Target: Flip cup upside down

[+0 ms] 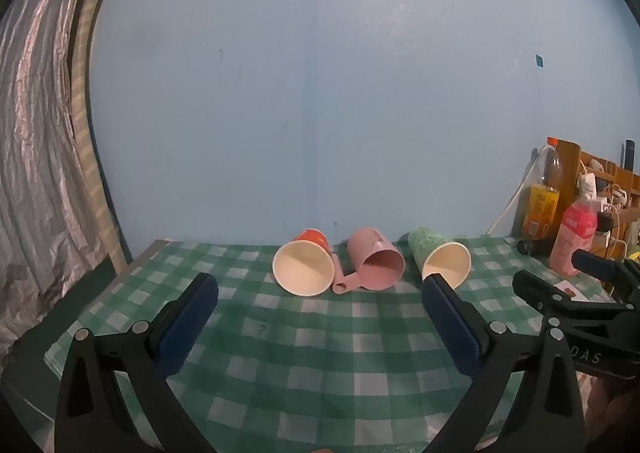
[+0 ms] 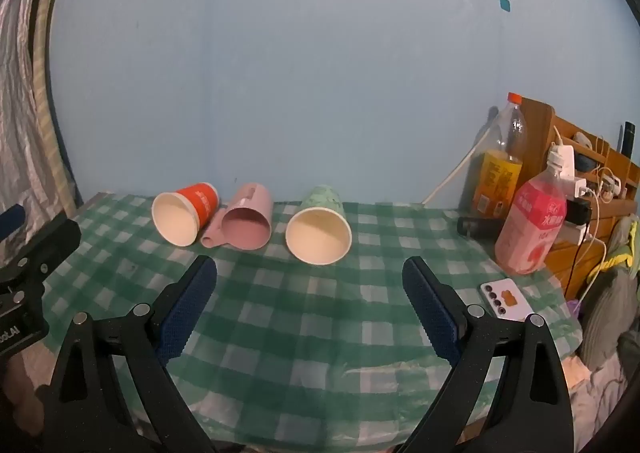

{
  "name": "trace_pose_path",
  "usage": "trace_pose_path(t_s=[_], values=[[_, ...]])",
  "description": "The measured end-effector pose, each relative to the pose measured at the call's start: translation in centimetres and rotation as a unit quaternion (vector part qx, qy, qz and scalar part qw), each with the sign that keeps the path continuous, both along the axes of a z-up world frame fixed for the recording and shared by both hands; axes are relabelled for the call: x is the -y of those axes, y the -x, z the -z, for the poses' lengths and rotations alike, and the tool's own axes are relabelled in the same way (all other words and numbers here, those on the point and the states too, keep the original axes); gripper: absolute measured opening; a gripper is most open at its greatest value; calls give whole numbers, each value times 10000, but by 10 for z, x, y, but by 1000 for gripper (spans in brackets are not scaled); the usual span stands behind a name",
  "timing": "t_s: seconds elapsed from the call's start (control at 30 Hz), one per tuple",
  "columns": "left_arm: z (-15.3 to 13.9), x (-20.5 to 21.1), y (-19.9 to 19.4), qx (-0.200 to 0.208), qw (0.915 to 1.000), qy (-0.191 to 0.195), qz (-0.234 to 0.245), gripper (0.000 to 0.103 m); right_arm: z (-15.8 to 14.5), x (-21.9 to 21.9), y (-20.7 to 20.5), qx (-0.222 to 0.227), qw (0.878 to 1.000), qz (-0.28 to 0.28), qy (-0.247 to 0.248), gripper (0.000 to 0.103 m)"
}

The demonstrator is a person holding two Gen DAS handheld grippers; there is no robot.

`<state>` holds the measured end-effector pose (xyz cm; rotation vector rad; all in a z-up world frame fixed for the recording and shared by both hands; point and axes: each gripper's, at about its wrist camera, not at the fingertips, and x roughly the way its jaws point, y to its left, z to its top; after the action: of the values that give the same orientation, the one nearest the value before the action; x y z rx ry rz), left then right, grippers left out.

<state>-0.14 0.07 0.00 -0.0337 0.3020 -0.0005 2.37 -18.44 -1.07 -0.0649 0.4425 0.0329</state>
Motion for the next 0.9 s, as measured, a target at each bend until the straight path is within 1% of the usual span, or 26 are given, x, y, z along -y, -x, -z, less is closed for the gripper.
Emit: trace_pose_path(t_s=[0.1, 0.13, 0.23, 0.73, 0.9], values=[[8, 0, 7, 59, 10000, -32, -5, 103, 0, 0, 0, 11, 10000, -9, -16, 93], [4, 3, 5, -53, 10000, -57, -9, 103, 0, -1, 1, 16, 10000, -7, -21, 93], [10, 3, 0, -35, 10000, -28, 0, 103, 1, -1, -1, -31, 10000, -13, -23, 93], [7, -4, -6, -130, 9998, 120, -6, 103, 2, 0, -3, -63, 10000, -44, -60, 93], [3, -4, -6, -65, 9999, 123, -68, 103, 6, -4, -3, -92, 9999, -75, -41, 93]])
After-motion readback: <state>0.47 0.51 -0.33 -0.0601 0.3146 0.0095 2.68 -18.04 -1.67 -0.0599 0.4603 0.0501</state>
